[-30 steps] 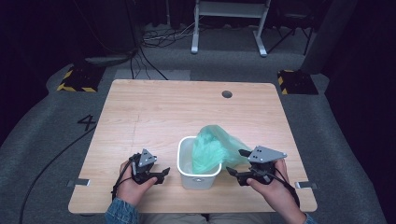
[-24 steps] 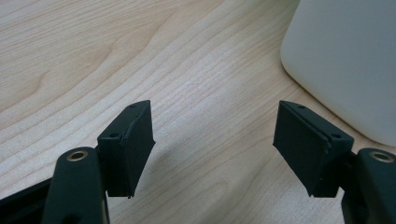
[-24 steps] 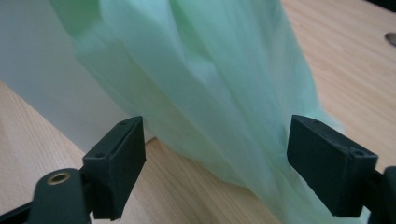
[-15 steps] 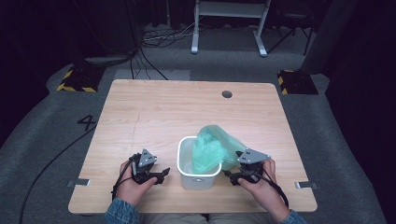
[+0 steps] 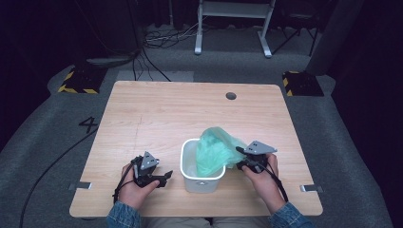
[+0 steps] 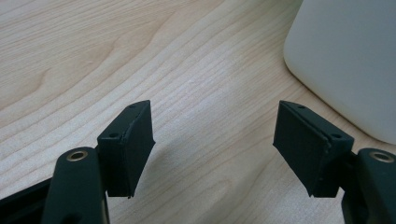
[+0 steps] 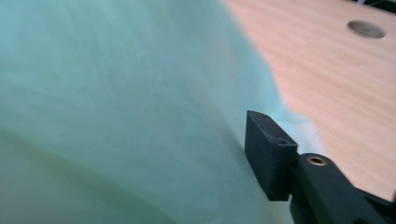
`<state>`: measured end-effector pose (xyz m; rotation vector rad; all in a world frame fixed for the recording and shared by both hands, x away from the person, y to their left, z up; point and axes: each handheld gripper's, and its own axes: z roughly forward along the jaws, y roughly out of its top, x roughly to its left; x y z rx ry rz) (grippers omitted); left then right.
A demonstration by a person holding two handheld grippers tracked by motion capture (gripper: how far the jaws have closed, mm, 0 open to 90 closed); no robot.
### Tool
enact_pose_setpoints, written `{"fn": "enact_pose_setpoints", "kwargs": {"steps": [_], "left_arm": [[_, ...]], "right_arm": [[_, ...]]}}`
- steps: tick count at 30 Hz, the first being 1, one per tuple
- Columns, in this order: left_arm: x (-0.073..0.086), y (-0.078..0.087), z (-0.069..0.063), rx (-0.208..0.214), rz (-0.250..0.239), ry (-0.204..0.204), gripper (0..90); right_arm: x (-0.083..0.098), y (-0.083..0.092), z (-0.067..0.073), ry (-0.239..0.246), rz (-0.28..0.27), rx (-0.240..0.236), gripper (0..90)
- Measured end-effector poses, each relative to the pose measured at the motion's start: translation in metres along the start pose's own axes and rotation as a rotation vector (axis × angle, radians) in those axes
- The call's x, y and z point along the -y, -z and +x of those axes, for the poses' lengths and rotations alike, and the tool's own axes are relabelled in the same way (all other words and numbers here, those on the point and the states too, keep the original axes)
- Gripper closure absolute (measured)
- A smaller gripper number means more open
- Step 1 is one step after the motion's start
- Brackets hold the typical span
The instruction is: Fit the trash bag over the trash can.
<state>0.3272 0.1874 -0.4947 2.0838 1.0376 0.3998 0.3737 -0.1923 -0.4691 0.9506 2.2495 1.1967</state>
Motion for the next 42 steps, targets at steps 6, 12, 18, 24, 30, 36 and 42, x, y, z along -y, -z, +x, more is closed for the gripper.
{"fn": "enact_pose_setpoints", "kwargs": {"steps": [6,12,18,24,30,36,42], "left_arm": [[0.0,0.0,0.0,0.001,-0.001,0.001,28.5],[0.0,0.0,0.0,0.002,0.0,0.001,28.5],[0.0,0.0,0.0,-0.002,-0.005,0.003,28.5],[0.0,0.0,0.0,0.003,-0.006,0.01,28.4],[0.0,0.0,0.0,0.0,-0.004,0.004,28.5],[0.0,0.0,0.0,0.003,-0.006,0.007,28.5],[0.0,0.001,0.0,0.004,-0.005,0.006,28.4]], "right_arm": [[-0.019,0.014,-0.01,-0.006,-0.081,0.037,53.5],[-0.04,0.029,-0.009,0.025,-0.156,0.041,51.3],[-0.06,0.041,0.0,0.07,-0.209,0.032,49.0],[-0.079,0.053,0.01,0.109,-0.261,0.009,48.6],[-0.092,0.061,0.027,0.165,-0.293,-0.023,46.2],[-0.095,0.059,0.047,0.235,-0.269,-0.077,45.8],[-0.086,0.048,0.057,0.275,-0.19,-0.107,43.3]]}}
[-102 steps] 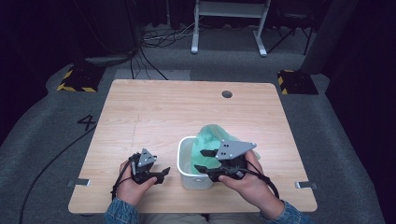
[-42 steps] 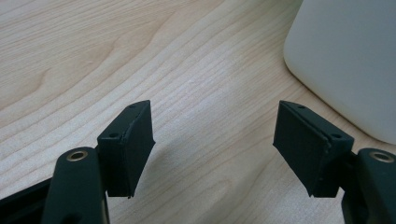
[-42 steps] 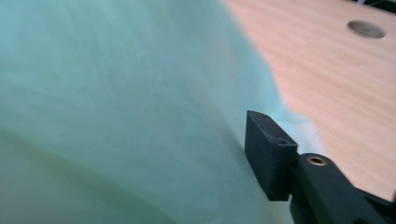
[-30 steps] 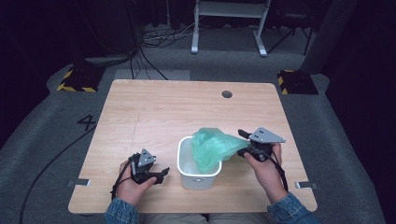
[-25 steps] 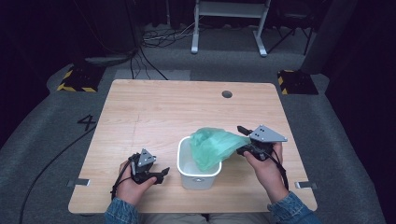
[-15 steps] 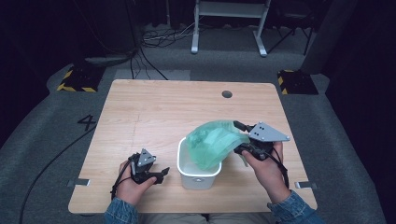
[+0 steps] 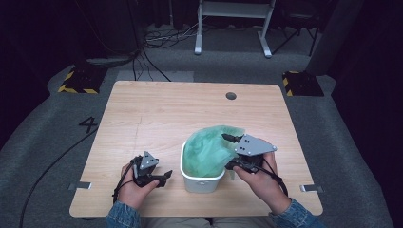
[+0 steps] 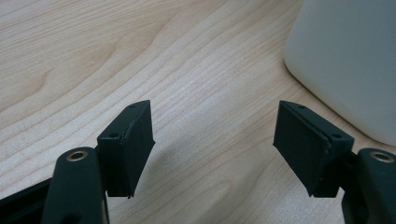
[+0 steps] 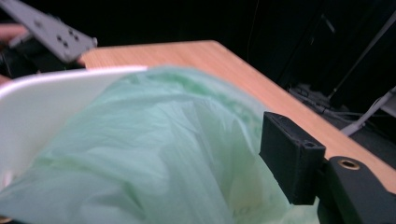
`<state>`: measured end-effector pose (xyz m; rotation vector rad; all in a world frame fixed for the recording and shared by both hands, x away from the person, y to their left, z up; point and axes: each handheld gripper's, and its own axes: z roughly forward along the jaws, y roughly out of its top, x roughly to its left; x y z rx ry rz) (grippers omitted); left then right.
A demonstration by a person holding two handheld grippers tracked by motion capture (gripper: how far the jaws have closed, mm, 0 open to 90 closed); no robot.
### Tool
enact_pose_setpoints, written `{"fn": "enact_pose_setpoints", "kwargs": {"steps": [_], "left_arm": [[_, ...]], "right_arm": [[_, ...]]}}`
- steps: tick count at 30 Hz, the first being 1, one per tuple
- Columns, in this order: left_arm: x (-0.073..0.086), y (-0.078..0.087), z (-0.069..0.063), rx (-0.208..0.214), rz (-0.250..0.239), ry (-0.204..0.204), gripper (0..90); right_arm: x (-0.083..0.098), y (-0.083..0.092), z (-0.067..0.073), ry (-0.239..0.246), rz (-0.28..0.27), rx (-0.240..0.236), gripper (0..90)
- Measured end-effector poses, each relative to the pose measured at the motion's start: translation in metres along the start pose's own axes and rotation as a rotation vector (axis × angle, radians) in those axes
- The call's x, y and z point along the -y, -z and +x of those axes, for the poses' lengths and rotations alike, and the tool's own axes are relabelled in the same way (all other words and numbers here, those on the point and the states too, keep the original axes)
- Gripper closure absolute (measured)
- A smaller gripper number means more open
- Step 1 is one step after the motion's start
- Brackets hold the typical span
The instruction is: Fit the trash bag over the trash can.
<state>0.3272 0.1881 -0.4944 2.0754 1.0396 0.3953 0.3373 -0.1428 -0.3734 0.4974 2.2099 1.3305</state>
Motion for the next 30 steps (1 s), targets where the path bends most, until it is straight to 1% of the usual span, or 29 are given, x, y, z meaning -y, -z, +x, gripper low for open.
{"fn": "enact_pose_setpoints", "kwargs": {"steps": [3,6,8,11,12,13,18,19,20,21,22,25,26,28,30], "left_arm": [[0.0,0.0,0.0,-0.001,0.0,0.0,28.4],[0.0,0.0,0.0,-0.005,0.0,-0.004,28.4],[0.0,0.0,0.0,-0.003,0.002,-0.003,28.4],[0.0,0.0,0.0,-0.005,0.002,-0.004,28.4],[0.0,-0.001,-0.001,-0.003,0.003,0.002,28.4],[0.0,-0.001,0.0,-0.005,0.004,-0.004,28.4],[0.0,0.0,0.0,-0.005,0.008,-0.015,28.4],[0.0,0.0,0.0,-0.006,0.006,-0.015,28.4],[0.0,0.0,-0.001,-0.001,0.003,0.0,28.4],[0.0,0.0,0.0,-0.004,0.001,-0.003,28.4],[0.0,0.0,0.0,-0.005,0.002,-0.004,28.4],[0.0,0.0,0.0,-0.005,0.0,-0.004,28.4],[0.0,0.0,-0.001,-0.004,0.0,0.0,28.4],[0.0,0.0,-0.001,-0.006,0.001,-0.004,28.4],[0.0,0.0,-0.001,-0.006,0.005,-0.01,28.4]], "right_arm": [[0.008,-0.004,-0.001,-0.018,0.036,-0.009,41.5],[0.015,-0.003,0.0,-0.051,0.024,-0.025,40.5],[0.017,-0.001,0.001,-0.054,0.017,-0.02,40.0],[0.019,0.005,0.002,-0.063,0.011,-0.014,37.9],[0.019,0.007,0.002,-0.065,0.006,-0.016,37.5],[0.019,0.009,0.003,-0.068,-0.002,-0.019,37.3],[0.01,0.017,0.004,-0.051,-0.006,-0.023,37.7],[0.009,0.02,0.004,-0.051,-0.002,-0.026,37.7],[0.008,0.023,0.003,-0.052,0.007,-0.031,37.7],[0.007,0.025,0.003,-0.055,0.015,-0.035,37.8],[0.007,0.028,0.003,-0.055,0.03,-0.036,38.1],[0.011,0.034,0.003,-0.057,0.046,-0.04,38.4],[0.014,0.036,0.003,-0.068,0.039,-0.042,38.5],[0.018,0.04,0.003,-0.088,0.031,-0.045,38.2],[0.021,0.045,0.004,-0.097,0.024,-0.043,37.6]]}}
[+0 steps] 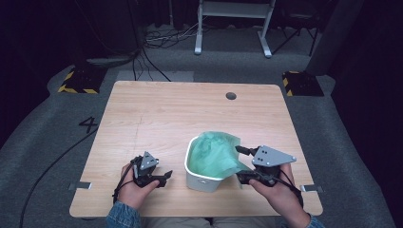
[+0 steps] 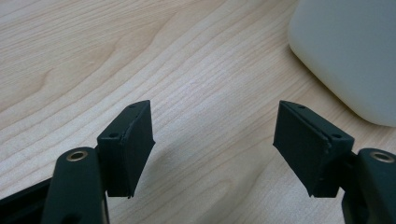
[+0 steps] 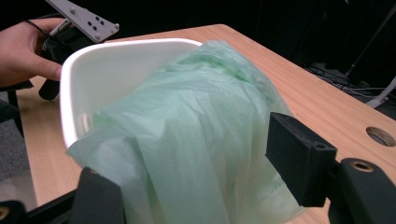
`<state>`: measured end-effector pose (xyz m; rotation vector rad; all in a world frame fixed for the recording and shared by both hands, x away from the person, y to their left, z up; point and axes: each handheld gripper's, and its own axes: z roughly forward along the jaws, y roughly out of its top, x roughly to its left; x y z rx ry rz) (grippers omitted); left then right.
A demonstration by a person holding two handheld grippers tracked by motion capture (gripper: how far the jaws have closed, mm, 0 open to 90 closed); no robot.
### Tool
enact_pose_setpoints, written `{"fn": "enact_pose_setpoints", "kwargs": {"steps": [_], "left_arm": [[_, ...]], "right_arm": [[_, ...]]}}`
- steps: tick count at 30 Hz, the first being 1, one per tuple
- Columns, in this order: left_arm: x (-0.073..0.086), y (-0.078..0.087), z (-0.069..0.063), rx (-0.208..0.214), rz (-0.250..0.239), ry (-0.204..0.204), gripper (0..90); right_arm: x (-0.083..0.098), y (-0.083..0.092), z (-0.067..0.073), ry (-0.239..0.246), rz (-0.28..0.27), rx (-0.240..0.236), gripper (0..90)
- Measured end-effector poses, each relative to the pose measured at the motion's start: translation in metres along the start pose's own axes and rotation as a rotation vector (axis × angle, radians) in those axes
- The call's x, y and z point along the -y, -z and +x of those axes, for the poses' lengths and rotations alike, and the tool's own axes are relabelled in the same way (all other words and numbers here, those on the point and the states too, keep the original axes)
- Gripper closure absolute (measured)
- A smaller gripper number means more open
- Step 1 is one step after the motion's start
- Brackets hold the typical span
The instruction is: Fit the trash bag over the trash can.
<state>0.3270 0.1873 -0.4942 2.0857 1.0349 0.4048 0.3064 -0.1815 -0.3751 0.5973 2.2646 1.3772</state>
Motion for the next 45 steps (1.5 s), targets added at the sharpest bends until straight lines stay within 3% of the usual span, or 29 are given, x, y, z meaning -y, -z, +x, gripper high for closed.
{"fn": "enact_pose_setpoints", "kwargs": {"steps": [8,20,27,33,35,45], "left_arm": [[0.0,0.0,0.0,0.002,0.0,-0.003,28.4],[0.0,-0.001,0.0,0.0,0.002,-0.003,28.4],[0.0,-0.001,-0.001,0.002,0.002,0.0,28.4],[0.0,0.0,0.0,0.0,0.002,-0.002,28.4],[0.0,0.0,0.0,0.002,0.002,0.0,28.4],[0.0,0.0,0.0,0.0,0.001,-0.002,28.4]], "right_arm": [[0.009,0.008,-0.001,-0.019,0.002,0.002,36.3],[0.061,-0.011,-0.001,-0.056,0.151,0.007,32.8],[0.084,-0.027,-0.01,-0.054,0.205,0.069,35.2],[0.082,-0.024,-0.021,-0.061,0.145,0.145,59.5],[0.077,-0.02,-0.025,-0.06,0.121,0.157,63.9],[0.037,0.007,-0.037,-0.022,0.005,0.225,60.0]]}}
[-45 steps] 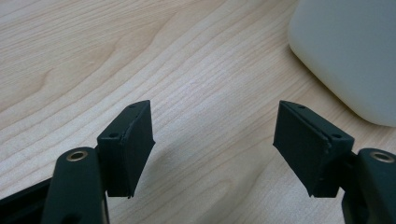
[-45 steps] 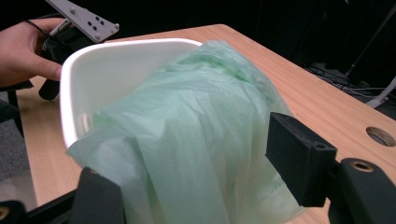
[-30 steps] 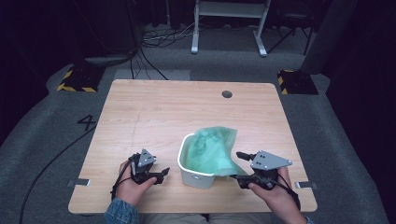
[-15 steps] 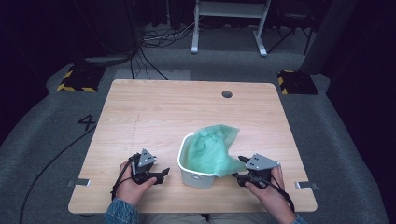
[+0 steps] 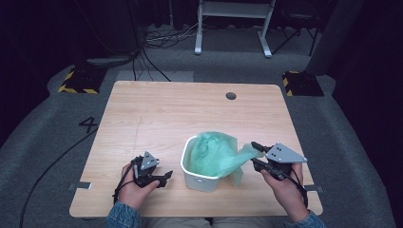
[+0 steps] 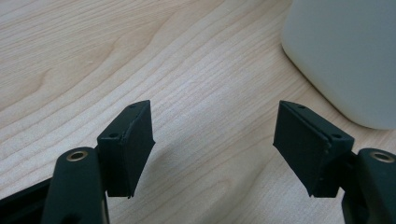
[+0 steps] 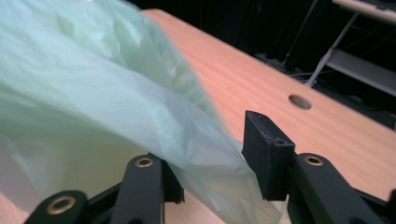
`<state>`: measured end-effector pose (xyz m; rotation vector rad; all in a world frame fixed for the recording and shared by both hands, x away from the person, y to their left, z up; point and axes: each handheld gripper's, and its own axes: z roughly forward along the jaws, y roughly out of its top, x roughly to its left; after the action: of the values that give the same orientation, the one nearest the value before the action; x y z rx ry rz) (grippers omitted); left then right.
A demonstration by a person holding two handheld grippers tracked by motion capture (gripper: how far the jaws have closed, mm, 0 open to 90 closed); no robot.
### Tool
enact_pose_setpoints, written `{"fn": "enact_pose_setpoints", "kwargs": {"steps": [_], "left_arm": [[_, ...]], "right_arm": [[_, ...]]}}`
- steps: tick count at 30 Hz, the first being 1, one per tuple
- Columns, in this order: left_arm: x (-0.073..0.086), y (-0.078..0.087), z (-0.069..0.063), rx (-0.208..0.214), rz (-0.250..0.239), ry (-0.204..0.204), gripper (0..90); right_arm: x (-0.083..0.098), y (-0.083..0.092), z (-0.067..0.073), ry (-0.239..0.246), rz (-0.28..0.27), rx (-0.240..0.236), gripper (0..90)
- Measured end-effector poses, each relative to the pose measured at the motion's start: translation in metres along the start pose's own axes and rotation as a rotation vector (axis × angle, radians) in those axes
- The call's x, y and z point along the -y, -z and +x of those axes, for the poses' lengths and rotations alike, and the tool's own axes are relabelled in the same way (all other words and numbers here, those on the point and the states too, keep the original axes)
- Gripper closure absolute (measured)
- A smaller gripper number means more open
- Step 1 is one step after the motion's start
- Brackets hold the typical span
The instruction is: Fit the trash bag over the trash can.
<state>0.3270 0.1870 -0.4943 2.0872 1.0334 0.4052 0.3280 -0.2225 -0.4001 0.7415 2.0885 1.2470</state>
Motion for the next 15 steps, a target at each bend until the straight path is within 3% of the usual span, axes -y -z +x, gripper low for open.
{"fn": "enact_pose_setpoints", "kwargs": {"steps": [5,6,11,15], "left_arm": [[-0.001,0.0,-0.003,0.007,-0.011,0.007,28.4],[-0.002,0.001,-0.004,0.0,-0.012,-0.008,28.4],[-0.006,-0.001,-0.013,0.039,-0.017,-0.018,28.4],[-0.009,-0.005,-0.021,0.051,-0.032,-0.088,28.4]], "right_arm": [[-0.017,0.006,-0.004,-0.008,-0.042,0.009,55.7],[-0.02,0.006,-0.004,-0.012,-0.052,0.008,55.3],[-0.037,0.006,-0.001,0.002,-0.092,0.003,52.1],[-0.053,0.004,0.003,0.015,-0.13,-0.003,50.0]]}}
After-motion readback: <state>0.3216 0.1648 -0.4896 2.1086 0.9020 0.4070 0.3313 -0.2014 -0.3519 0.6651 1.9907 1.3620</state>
